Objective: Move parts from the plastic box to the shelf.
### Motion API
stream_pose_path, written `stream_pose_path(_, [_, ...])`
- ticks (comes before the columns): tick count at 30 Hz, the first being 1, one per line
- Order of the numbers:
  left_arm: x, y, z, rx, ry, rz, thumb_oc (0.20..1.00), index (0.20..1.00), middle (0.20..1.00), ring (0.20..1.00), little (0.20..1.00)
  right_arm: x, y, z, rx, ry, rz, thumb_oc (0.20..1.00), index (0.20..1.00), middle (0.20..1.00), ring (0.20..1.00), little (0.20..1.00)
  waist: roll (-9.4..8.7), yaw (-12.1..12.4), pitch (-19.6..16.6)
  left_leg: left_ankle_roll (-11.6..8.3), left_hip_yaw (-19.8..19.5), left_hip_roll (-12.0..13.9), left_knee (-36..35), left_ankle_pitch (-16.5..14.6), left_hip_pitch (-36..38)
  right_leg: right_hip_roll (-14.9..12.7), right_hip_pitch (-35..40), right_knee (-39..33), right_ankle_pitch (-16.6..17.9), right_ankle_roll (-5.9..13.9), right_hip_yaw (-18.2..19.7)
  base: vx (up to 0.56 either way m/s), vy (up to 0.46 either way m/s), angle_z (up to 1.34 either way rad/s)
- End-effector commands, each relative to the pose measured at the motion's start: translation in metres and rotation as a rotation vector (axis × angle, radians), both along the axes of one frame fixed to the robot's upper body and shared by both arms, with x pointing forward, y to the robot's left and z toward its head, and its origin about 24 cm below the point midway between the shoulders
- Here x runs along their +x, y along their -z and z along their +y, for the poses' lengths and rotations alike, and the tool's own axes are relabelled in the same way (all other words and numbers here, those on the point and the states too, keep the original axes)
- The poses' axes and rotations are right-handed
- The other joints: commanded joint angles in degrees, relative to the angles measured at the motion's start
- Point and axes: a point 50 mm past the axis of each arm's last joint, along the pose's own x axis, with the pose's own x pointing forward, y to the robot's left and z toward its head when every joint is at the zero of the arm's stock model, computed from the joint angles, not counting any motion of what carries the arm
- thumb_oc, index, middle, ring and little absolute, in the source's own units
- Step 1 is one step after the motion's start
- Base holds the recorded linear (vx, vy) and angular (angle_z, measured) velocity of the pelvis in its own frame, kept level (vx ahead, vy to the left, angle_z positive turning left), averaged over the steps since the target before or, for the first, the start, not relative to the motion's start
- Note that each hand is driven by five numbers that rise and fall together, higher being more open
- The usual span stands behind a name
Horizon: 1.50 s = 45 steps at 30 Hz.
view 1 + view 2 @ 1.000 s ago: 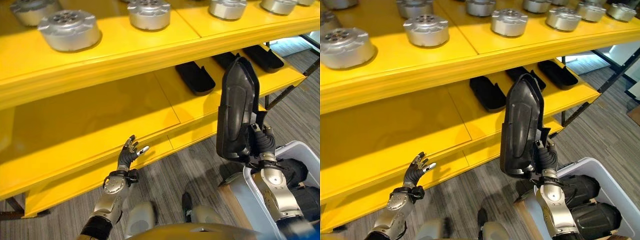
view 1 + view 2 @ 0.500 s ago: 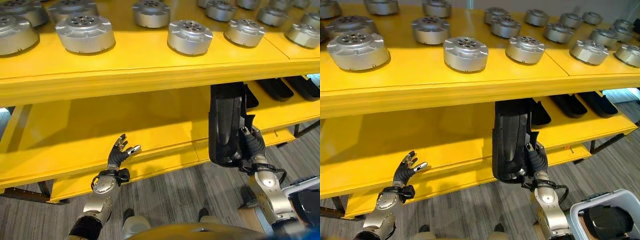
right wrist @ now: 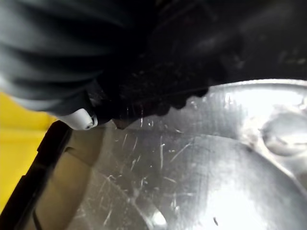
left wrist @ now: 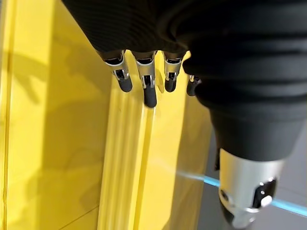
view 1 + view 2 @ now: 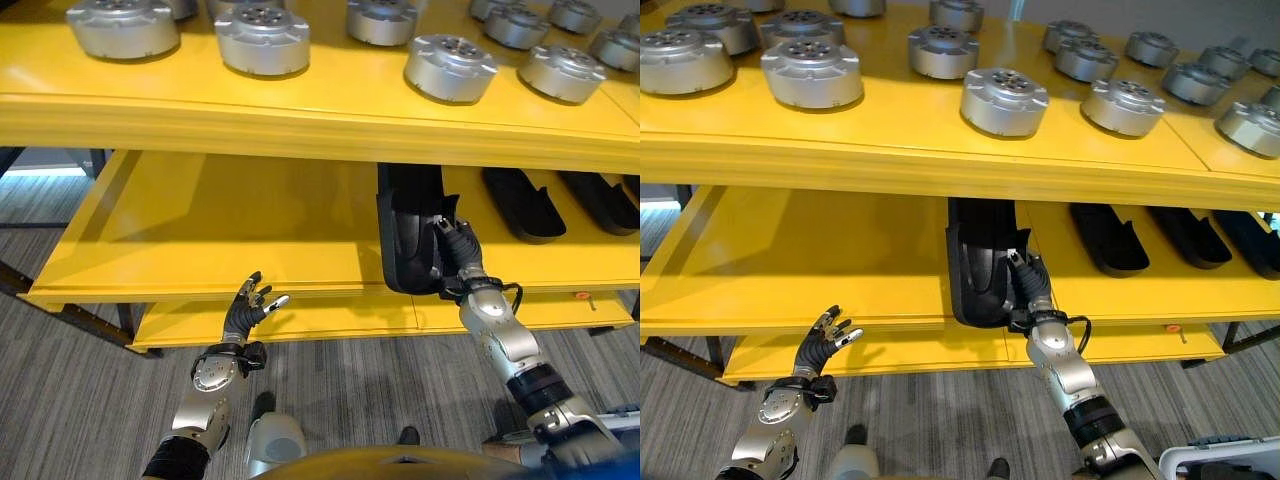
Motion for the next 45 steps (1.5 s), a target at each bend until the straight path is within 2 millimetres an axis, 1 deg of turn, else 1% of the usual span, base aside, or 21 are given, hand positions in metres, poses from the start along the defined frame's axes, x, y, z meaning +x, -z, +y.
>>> stream_pose_path(1, [0.009, -0.018, -0.011, -0.013, 0.076, -0.085, 1.0, 1.0, 1.0, 1.0, 1.0, 0.039, -0.062, 0.014, 0.082, 0.032, -0.195, 0.2, 0.2, 0.2, 0.2, 0.2, 2.59, 1.25, 3.33, 5.67, 5.83, -3.96, -0.74, 2.06, -1.66, 0.39, -1.42, 9.91, -6.39, -1.52, 1.4, -0.07, -0.017, 0.06])
stream_pose_path(2, [0.009, -0.019, -0.011, -0.013, 0.076, -0.086, 1.0, 1.0, 1.0, 1.0, 1.0, 0.039, -0.063, 0.014, 0.082, 0.032, -0.196, 0.2, 0.2, 0.2, 0.2, 0.2, 2.59, 1.24, 3.41, 5.67, 5.83, -3.95, -0.67, 2.04, -1.71, 0.4, -1.49, 10.0, -6.42, -1.53, 1.43, -0.08, -0.02, 0.0])
stream_pose_path(4, [0.011, -0.022, -0.01, -0.016, 0.08, -0.095, 1.0, 1.0, 1.0, 1.0, 1.0, 0.052, -0.077, 0.019, 0.082, 0.042, -0.214, 0.2, 0.2, 0.2, 0.2, 0.2, 3.3, 1.91, 4.84, 5.6, 5.44, -3.98, 0.11, 2.26, -2.82, 0.51, -2.72, 11.28, -6.8, -1.83, 1.4, -0.12, -0.014, 0.07])
stream_pose_path(5, [0.013, -0.025, -0.009, -0.015, 0.086, -0.111, 1.0, 1.0, 1.0, 1.0, 1.0, 0.065, -0.094, 0.018, 0.063, 0.064, -0.238, 0.2, 0.2, 0.2, 0.2, 0.2, 4.02, 2.28, 6.15, 5.52, 5.12, -3.89, 0.9, 2.42, -3.92, 0.6, -4.3, 12.83, -7.03, -2.04, 1.52, -0.12, -0.007, 0.08])
stream_pose_path(6, [0.013, -0.026, -0.009, -0.016, 0.086, -0.113, 1.0, 1.0, 1.0, 1.0, 1.0, 0.065, -0.095, 0.018, 0.064, 0.064, -0.24, 0.2, 0.2, 0.2, 0.2, 0.2, 4.04, 2.29, 6.2, 5.52, 5.12, -3.86, 1.02, 2.38, -4.05, 0.62, -4.47, 12.99, -7.09, -2.05, 1.56, -0.13, -0.011, 0.04])
stream_pose_path(9, [0.017, -0.032, -0.008, -0.014, 0.097, -0.139, 1.0, 1.0, 1.0, 1.0, 1.0, 0.083, -0.127, 0.013, 0.037, 0.115, -0.283, 0.2, 0.2, 0.2, 0.2, 0.2, 5.4, 2.9, 8.41, 5.38, 4.73, -3.78, 2.08, 2.84, -6.0, 0.81, -7.24, 15.3, -7.45, -2.25, 1.81, -0.14, 0.01, 0.04])
stream_pose_path(10, [0.02, -0.036, -0.009, -0.016, 0.106, -0.156, 1.0, 1.0, 1.0, 1.0, 1.0, 0.092, -0.15, 0.008, 0.007, 0.152, -0.32, 0.2, 0.2, 0.2, 0.2, 0.2, 6.27, 3.15, 9.71, 5.36, 4.59, -3.69, 2.99, 3.03, -7.55, 0.82, -9.48, 17.08, -7.7, -2.34, 1.95, -0.13, 0.018, 0.02])
stream_pose_path(11, [0.021, -0.036, -0.009, -0.016, 0.106, -0.158, 1.0, 1.0, 1.0, 1.0, 1.0, 0.092, -0.151, 0.008, 0.007, 0.152, -0.322, 0.2, 0.2, 0.2, 0.2, 0.2, 6.29, 3.16, 9.73, 5.36, 4.59, -3.67, 3.09, 3.0, -7.72, 0.82, -9.68, 17.24, -7.76, -2.35, 1.98, -0.13, 0.011, 0.0])
stream_pose_path(13, [0.023, -0.04, -0.009, -0.015, 0.106, -0.174, 1.0, 1.0, 1.0, 1.0, 1.0, 0.099, -0.172, -0.001, -0.008, 0.199, -0.35, 0.2, 0.2, 0.2, 0.2, 0.2, 6.97, 3.44, 10.79, 5.32, 4.46, -3.63, 3.89, 3.09, -9.28, 0.86, -11.77, 18.85, -8.1, -2.36, 2.39, -0.08, 0.007, 0.01])
stream_pose_path(16, [0.025, -0.04, -0.011, -0.024, 0.108, -0.176, 1.0, 1.0, 1.0, 1.0, 1.0, 0.106, -0.193, -0.019, -0.026, 0.285, -0.349, 0.2, 0.2, 0.2, 0.2, 0.2, 7.76, 4.04, 12.19, 5.38, 4.18, -3.77, 5.6, 2.95, -11.51, 0.63, -14.09, 21.23, -8.82, -2.55, 2.63, -0.1, 0.014, -0.03])
stream_pose_path(17, [0.026, -0.041, -0.013, -0.027, 0.116, -0.182, 1.0, 1.0, 1.0, 1.0, 1.0, 0.109, -0.207, -0.029, -0.044, 0.327, -0.355, 0.2, 0.2, 0.2, 0.2, 0.2, 8.24, 4.09, 13.16, 5.48, 4.14, -3.92, 6.87, 2.62, -13.1, 0.54, -15.76, 22.79, -9.15, -2.67, 2.95, -0.07, 0.019, -0.03])
stream_pose_path(18, [0.027, -0.041, -0.013, -0.028, 0.116, -0.184, 1.0, 1.0, 1.0, 1.0, 1.0, 0.109, -0.208, -0.029, -0.044, 0.326, -0.358, 0.2, 0.2, 0.2, 0.2, 0.2, 8.27, 4.1, 13.16, 5.49, 4.16, -3.92, 7.1, 2.53, -13.37, 0.52, -16.08, 23.05, -9.25, -2.67, 3.02, -0.06, 0.019, 0.0])
stream_pose_path(20, [0.029, -0.043, -0.018, -0.032, 0.135, -0.192, 1.0, 1.0, 1.0, 1.0, 1.0, 0.113, -0.216, -0.039, -0.063, 0.365, -0.33, 0.2, 0.2, 0.2, 0.2, 0.2, 8.63, 4.44, 14.14, 5.56, 4.11, -4.19, 8.96, 1.7, -14.9, 0.26, -17.43, 24.75, -9.91, -2.85, 3.08, -0.05, 0.014, 0.06])
stream_pose_path(23, [0.032, -0.046, -0.021, -0.034, 0.148, -0.205, 1.0, 1.0, 1.0, 1.0, 1.0, 0.114, -0.222, -0.045, -0.098, 0.378, -0.321, 0.2, 0.2, 0.2, 0.2, 0.2, 8.75, 4.75, 14.93, 5.7, 3.8, -4.38, 10.04, 1.58, -16.19, 0.26, -18.55, 25.73, -10.07, -3.0, 3.03, -0.04, 0.005, 0.04])
stream_pose_path(25, [0.035, -0.048, -0.025, -0.04, 0.164, -0.216, 1.0, 1.0, 1.0, 1.0, 1.0, 0.114, -0.224, -0.057, -0.129, 0.409, -0.296, 0.2, 0.2, 0.2, 0.2, 0.2, 8.8, 5.01, 15.17, 5.93, 3.41, -4.66, 10.22, 1.38, -17.03, 0.22, -19.0, 25.86, -10.07, -2.96, 2.76, -0.02, -0.002, 0.04])
stream_pose_path(26, [0.035, -0.048, -0.025, -0.04, 0.164, -0.216, 1.0, 1.0, 1.0, 1.0, 1.0, 0.114, -0.224, -0.057, -0.129, 0.409, -0.296, 0.2, 0.2, 0.2, 0.2, 0.2, 8.81, 5.01, 15.17, 5.93, 3.41, -4.66, 10.23, 1.37, -17.04, 0.22, -19.01, 25.87, -10.07, -2.96, 2.75, -0.02, -0.024, 0.05])
stream_pose_path(27, [0.038, -0.051, -0.028, -0.034, 0.177, -0.231, 1.0, 1.0, 1.0, 1.0, 1.0, 0.112, -0.229, -0.069, -0.157, 0.444, -0.283, 0.2, 0.2, 0.2, 0.2, 0.2, 8.85, 5.5, 15.53, 5.98, 2.91, -4.89, 10.29, 1.39, -17.89, 0.12, -19.47, 26.45, -10.41, -3.06, 2.04, -0.01, -0.022, 0.06])
stream_pose_path(28, [0.038, -0.051, -0.028, -0.034, 0.177, -0.231, 1.0, 1.0, 1.0, 1.0, 1.0, 0.112, -0.229, -0.069, -0.158, 0.444, -0.283, 0.2, 0.2, 0.2, 0.2, 0.2, 8.87, 5.5, 15.53, 5.98, 2.9, -4.89, 10.31, 1.39, -17.92, 0.11, -19.49, 26.48, -10.42, -3.06, 2.03, -0.01, -0.032, 0.07])
stream_pose_path(30, [0.042, -0.053, -0.03, -0.037, 0.174, -0.244, 1.0, 1.0, 1.0, 1.0, 1.0, 0.11, -0.229, -0.08, -0.216, 0.472, -0.263, 0.2, 0.2, 0.2, 0.2, 0.2, 8.73, 5.95, 16.05, 6.04, 2.57, -5.15, 10.34, 1.43, -18.74, 0.19, -19.83, 26.55, -10.79, -3.27, 1.64, 0.01, -0.025, 0.08])
stream_pose_path(39, [0.048, -0.059, -0.032, -0.038, 0.172, -0.275, 1.0, 1.0, 1.0, 1.0, 1.0, 0.111, -0.22, -0.084, -0.307, 0.474, -0.22, 0.2, 0.2, 0.2, 0.2, 0.2, 8.55, 5.73, 16.91, 6.11, 2.64, -5.15, 10.14, 1.47, -18.84, 0.55, -20.32, 26.66, -10.73, -3.43, 1.5, 0.0, -0.006, 0.05])
stream_pose_path(45, [0.048, -0.06, -0.031, -0.039, 0.171, -0.277, 1.0, 1.0, 1.0, 1.0, 1.0, 0.11, -0.226, -0.087, -0.332, 0.489, -0.229, 0.2, 0.2, 0.2, 0.2, 0.2, 8.45, 5.58, 17.48, 6.1, 2.69, -4.9, 9.97, 1.56, -18.95, 0.87, -20.54, 26.47, -10.6, -3.47, 1.6, 0.0, 0.0, 0.0])
